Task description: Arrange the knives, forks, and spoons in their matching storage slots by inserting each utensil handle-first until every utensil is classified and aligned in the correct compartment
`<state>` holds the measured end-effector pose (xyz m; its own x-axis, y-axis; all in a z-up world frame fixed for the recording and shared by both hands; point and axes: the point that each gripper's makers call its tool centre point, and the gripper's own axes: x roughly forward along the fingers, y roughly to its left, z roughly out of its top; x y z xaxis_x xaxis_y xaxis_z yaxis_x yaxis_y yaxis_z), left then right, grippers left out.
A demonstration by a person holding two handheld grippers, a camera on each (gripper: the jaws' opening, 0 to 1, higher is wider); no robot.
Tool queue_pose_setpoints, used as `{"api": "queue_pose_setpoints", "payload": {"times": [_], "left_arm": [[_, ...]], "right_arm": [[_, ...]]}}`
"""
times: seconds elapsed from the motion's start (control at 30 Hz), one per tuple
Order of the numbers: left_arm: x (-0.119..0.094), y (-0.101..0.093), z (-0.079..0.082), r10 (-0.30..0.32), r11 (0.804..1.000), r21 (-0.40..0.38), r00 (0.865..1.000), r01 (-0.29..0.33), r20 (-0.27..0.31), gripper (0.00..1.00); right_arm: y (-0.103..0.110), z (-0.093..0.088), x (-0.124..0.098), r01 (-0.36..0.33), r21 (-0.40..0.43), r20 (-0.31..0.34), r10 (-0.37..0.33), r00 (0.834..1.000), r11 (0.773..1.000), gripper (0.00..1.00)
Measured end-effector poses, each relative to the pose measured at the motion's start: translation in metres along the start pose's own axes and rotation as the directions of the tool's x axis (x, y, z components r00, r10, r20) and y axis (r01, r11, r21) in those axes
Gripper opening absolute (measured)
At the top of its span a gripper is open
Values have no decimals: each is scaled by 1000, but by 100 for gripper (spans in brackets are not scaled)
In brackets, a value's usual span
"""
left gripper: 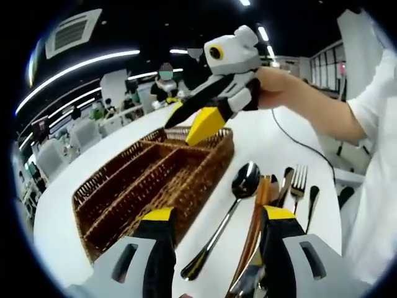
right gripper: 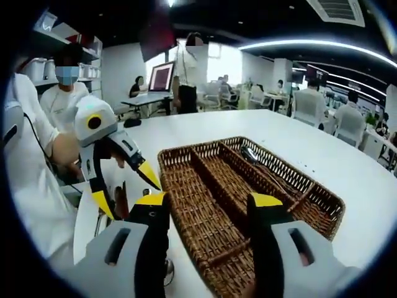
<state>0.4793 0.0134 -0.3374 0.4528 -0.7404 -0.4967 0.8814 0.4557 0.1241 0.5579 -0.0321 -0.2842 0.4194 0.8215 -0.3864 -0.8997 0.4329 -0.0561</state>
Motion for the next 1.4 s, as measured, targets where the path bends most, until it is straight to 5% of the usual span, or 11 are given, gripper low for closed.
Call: {"api": "queue_pose_setpoints", "payload": {"times": [0.77, 1.4], "left_arm": [[19, -13, -1, -74, 991, 103, 992, 84, -100, 35], [33, -20, -8, -173, 966, 150, 959, 209, -224, 17]], "right_arm": [[13, -17, -28, 16, 34, 51, -18, 999, 999, 54], [26, -27, -43, 7, 30, 70, -9, 997, 1000, 54]]}}
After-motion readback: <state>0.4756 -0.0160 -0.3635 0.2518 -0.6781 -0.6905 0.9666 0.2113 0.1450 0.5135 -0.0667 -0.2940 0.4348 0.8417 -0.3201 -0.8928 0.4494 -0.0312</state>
